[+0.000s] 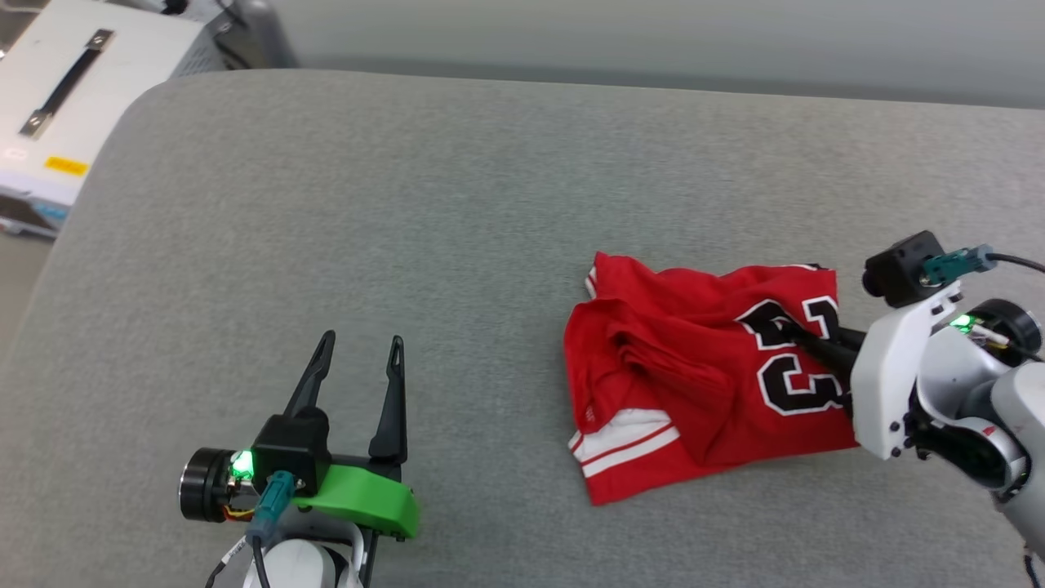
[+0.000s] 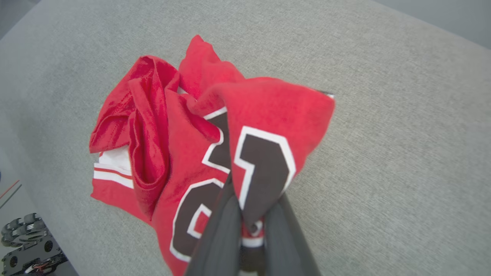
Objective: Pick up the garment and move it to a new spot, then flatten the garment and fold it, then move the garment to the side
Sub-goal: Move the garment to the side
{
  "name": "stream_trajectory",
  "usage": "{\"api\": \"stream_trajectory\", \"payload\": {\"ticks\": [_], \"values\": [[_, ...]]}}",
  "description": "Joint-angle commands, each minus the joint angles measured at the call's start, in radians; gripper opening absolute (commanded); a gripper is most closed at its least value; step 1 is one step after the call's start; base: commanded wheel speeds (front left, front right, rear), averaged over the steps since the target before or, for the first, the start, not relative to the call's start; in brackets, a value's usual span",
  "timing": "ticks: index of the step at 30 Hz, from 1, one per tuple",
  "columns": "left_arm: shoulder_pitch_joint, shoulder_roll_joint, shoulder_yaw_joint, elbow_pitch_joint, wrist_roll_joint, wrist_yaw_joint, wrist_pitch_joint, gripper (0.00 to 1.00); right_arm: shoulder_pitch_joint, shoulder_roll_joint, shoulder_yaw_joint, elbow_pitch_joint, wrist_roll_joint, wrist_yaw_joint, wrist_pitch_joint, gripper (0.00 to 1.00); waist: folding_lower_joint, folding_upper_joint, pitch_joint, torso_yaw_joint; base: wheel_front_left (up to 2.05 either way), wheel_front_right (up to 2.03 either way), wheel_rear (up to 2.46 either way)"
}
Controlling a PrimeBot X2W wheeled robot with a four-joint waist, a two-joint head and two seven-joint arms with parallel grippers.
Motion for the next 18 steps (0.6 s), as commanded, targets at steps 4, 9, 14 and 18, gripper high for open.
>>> {"api": "stream_trajectory", "payload": {"ticks": [4,9,14,18], "values": [[0.008,-0.006,0.007,-0.017,0.0,0.004,-0.006,1.0,-0.027,-0.059,-0.022,-0.049,0.005,-0.001,0.023,0.0,0.0,0.0,0.0,-0.13,0.0,0.0,0.0],[0.001,-0.003,0.017,-0.033,0.007,0.003,-0.006,1.0,-0.041,-0.095,-0.057,-0.07,0.008,-0.001,0.044,0.0,0.0,0.0,0.031,-0.216,0.0,0.0,0.0],[-0.031,0.008,0.022,-0.06,0.019,-0.004,-0.006,1.0,-0.056,-0.134,-0.106,-0.049,0.013,-0.001,0.059,0.0,0.0,0.0,0.101,-0.266,0.0,0.0,0.0],[-0.084,0.019,0.016,-0.09,0.031,-0.015,-0.006,1.0,-0.079,-0.177,-0.176,0.015,0.025,-0.001,0.069,0.0,0.0,0.0,0.186,-0.26,0.0,0.0,0.0]]}}
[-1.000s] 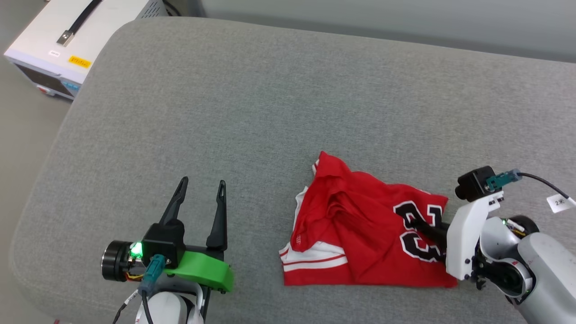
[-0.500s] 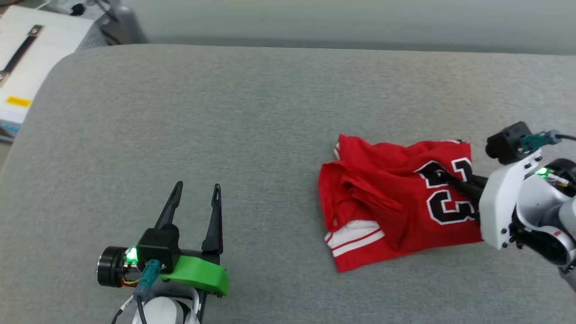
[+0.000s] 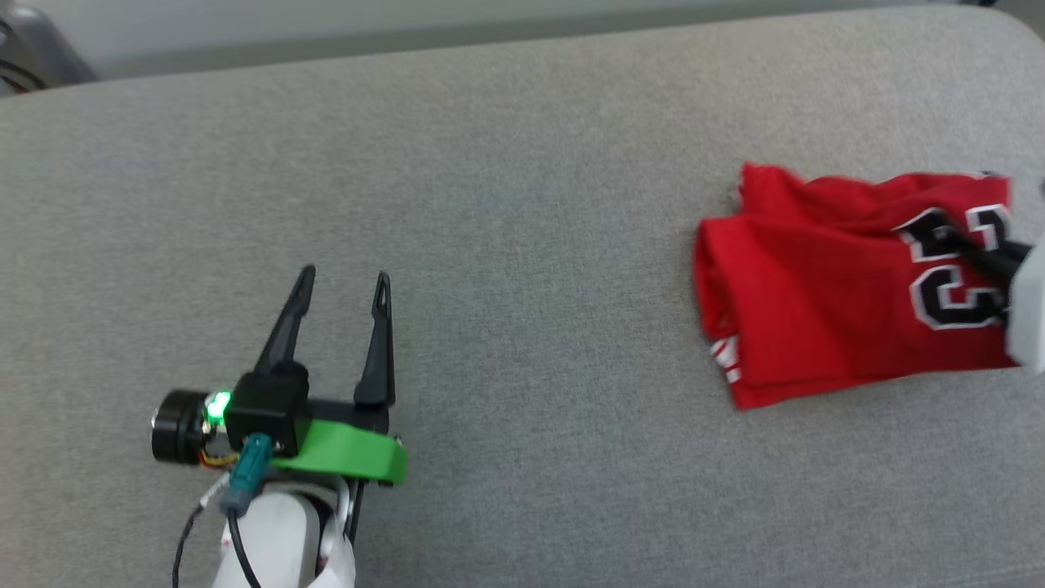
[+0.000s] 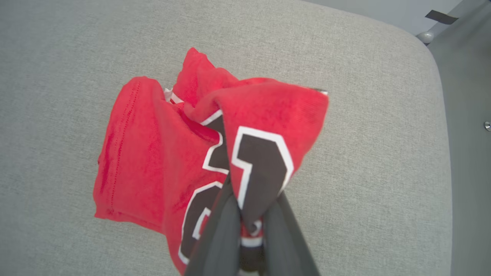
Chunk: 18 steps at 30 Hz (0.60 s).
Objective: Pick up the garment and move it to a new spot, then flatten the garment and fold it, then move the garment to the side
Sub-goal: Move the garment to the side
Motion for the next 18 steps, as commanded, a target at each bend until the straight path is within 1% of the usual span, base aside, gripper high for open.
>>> {"api": "stream_trajectory", "payload": {"ticks": [1,6,10,15,18], "values": [[-0.033,0.011,0.0,-0.015,0.01,-0.006,-0.006,1.0,-0.031,-0.022,-0.022,0.02,0.006,-0.001,0.005,0.0,0.0,-0.0001,0.127,-0.016,0.0,0.0,0.0],[-0.098,0.026,-0.005,-0.054,0.02,-0.015,-0.006,1.0,-0.089,-0.092,-0.102,0.127,-0.019,-0.001,0.02,0.0,0.0,-0.0001,0.231,0.005,0.0,0.0,0.0],[-0.139,0.032,-0.006,-0.077,0.022,-0.017,-0.006,1.0,-0.144,-0.134,-0.139,0.216,-0.031,-0.001,0.03,0.0,0.0,-0.0001,0.289,0.02,0.0,0.0,0.0],[-0.171,0.032,-0.013,-0.105,0.024,-0.015,-0.006,1.0,-0.212,-0.165,-0.172,0.322,-0.078,-0.001,0.016,0.0,0.0,-0.0001,0.336,0.037,0.0,0.0,0.0],[-0.185,0.033,-0.016,-0.121,0.025,-0.014,-0.006,1.0,-0.253,-0.166,-0.193,0.383,-0.11,-0.001,-0.003,0.0,0.0,-0.0001,0.355,0.045,0.0,0.0,0.0]]}}
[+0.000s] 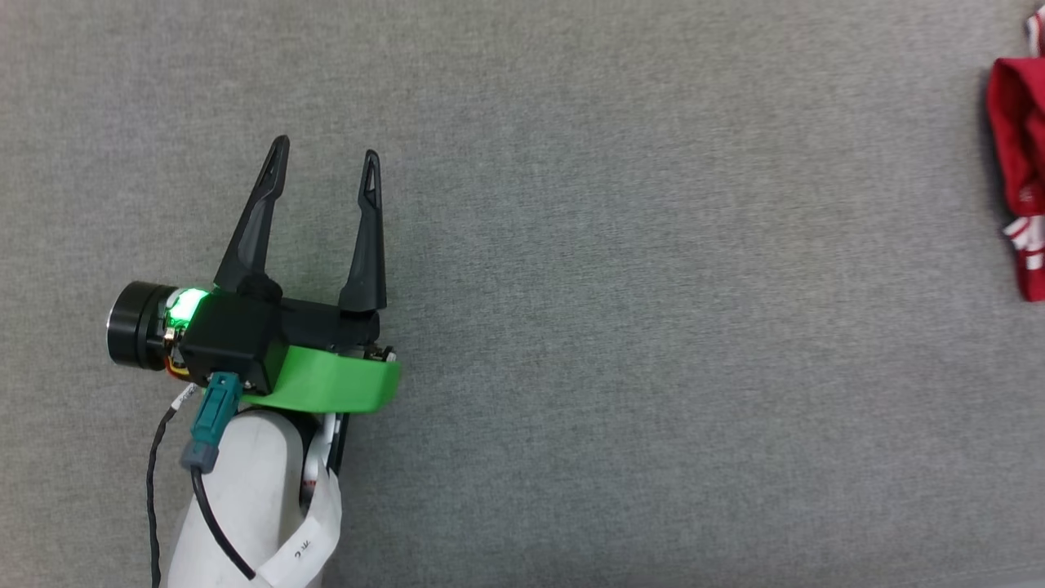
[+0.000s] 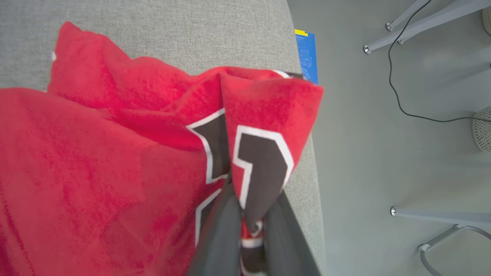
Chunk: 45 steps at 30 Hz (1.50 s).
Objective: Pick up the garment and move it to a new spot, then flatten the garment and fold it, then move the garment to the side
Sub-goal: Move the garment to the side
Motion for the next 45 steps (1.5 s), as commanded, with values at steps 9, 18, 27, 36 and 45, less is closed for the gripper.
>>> {"api": "stream_trajectory", "payload": {"ticks": [9,18,27,36,45], "values": [[-0.02,0.009,-0.004,-0.023,0.01,0.008,-0.006,1.0,-0.082,0.035,-0.018,0.121,-0.071,-0.001,-0.035,0.03,-0.0002,-0.0001,0.037,0.043,0.0,0.0,0.0],[0.031,-0.002,-0.004,0.01,-0.011,0.021,-0.006,1.0,-0.066,0.047,-0.061,0.125,-0.149,-0.001,-0.247,1.0,-0.0002,-0.0001,-0.101,0.066,0.0,0.0,0.0],[0.122,-0.013,0.018,0.046,-0.032,0.034,-0.006,1.0,0.025,0.159,-0.161,-0.049,-0.272,-0.001,-0.582,1.0,-0.0002,-0.0001,-0.222,0.094,0.0,0.0,0.0],[0.183,-0.024,0.034,0.079,-0.047,0.035,-0.006,1.0,0.21,0.381,-0.274,-0.276,-0.425,-0.001,-0.743,1.0,-0.0002,-0.0001,-0.328,0.141,0.0,0.0,0.0],[0.213,-0.027,0.067,0.1,-0.054,0.029,-0.006,1.0,0.429,0.657,-0.303,-0.546,-0.542,-0.001,-0.756,1.0,-0.0002,-0.0001,-0.396,0.173,0.0,0.0,0.0]]}}
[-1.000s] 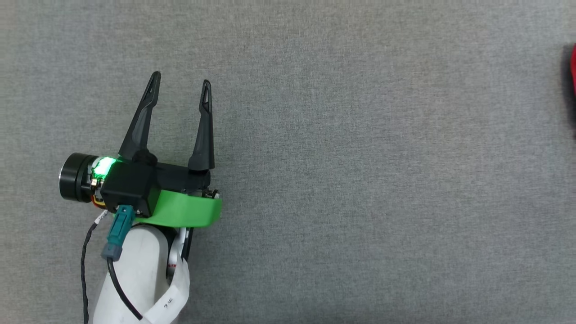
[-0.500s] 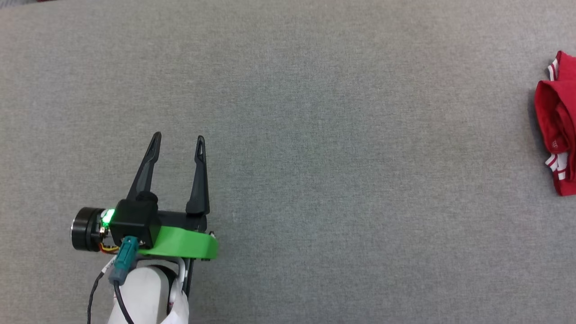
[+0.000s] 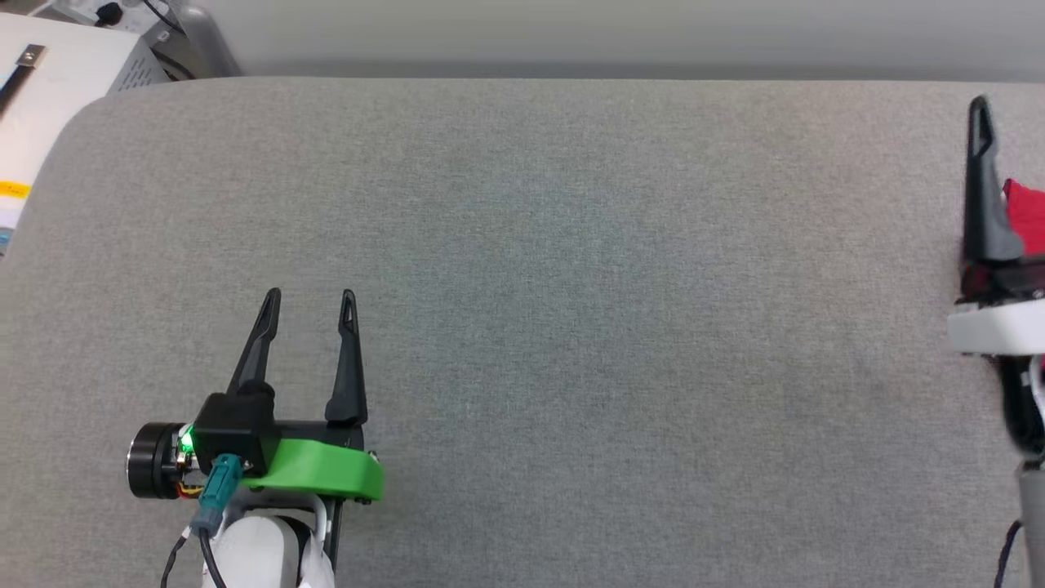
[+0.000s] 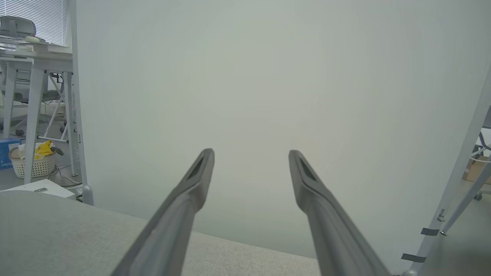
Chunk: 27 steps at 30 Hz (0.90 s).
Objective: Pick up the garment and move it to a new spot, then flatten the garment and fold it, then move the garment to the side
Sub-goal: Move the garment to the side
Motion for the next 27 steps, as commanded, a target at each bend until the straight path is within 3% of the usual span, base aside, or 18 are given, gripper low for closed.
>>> {"api": "stream_trajectory", "payload": {"ticks": [1,11,27], "values": [[0.015,-0.001,0.009,0.005,-0.007,-0.003,-0.006,1.0,0.045,0.029,0.005,-0.016,-0.012,-0.001,-0.005,1.0,0.0001,0.0,-0.034,0.024,0.0,0.0,0.0],[0.059,-0.005,0.024,0.04,-0.002,-0.012,-0.006,1.0,0.275,0.189,0.031,0.01,-0.04,-0.001,-0.006,1.0,0.0001,0.0,-0.107,0.038,0.0,0.0,0.0],[0.138,-0.011,0.013,0.058,0.002,-0.037,-0.006,1.0,0.471,0.243,-0.003,-0.03,-0.069,-0.001,-0.006,1.0,0.0001,0.0,-0.176,0.035,0.0,0.0,0.0]]}}
